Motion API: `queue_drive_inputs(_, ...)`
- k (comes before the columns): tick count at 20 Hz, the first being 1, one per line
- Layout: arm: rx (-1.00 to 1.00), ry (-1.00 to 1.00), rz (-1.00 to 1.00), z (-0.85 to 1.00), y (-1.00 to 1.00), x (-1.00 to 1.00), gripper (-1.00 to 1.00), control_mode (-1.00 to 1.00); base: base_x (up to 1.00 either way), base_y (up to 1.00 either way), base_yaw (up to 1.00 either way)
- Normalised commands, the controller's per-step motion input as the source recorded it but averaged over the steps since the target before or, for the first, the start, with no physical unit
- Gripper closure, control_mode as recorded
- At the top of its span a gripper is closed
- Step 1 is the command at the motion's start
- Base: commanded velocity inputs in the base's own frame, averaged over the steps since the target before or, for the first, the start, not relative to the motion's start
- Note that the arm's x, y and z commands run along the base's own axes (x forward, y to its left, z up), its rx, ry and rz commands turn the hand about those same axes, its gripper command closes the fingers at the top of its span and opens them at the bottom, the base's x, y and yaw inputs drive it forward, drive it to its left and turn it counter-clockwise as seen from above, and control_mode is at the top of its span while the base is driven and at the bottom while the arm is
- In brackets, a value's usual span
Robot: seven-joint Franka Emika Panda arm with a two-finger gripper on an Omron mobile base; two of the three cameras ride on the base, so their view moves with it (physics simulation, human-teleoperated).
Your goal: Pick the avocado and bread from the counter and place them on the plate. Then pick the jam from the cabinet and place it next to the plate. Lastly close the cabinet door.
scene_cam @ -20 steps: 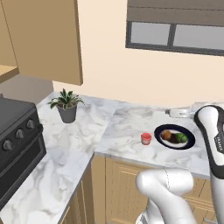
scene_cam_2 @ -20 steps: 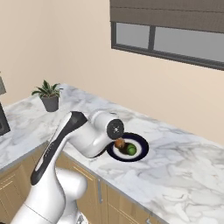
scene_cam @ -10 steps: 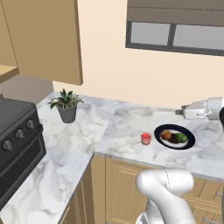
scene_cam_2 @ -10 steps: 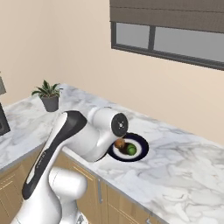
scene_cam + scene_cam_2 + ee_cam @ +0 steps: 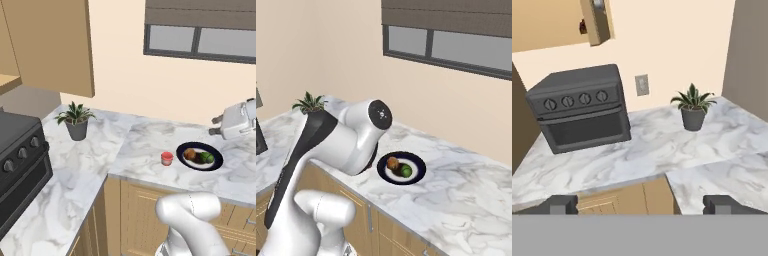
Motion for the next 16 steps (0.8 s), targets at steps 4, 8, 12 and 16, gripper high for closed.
queue_drive_inputs(4, -0.02, 0.00, 0.03, 0.00, 0.01, -0.08, -1.00, -1.00, 0.00, 0.00, 0.00)
queue_drive_inputs(8, 0.00, 0.00, 0.00, -0.02, 0.00, -0.09, -1.00, 1.00, -0.25, 0.00, 0.03)
queue_drive_inputs(12, 0.00, 0.00, 0.00, 0.00, 0.00, 0.00, -1.00, 1.00, -0.51, 0.00, 0.13)
queue_drive_inputs(16, 0.00, 0.00, 0.00, 0.00, 0.00, 0.00, -1.00, 1.00, -0.37, 0.04, 0.26)
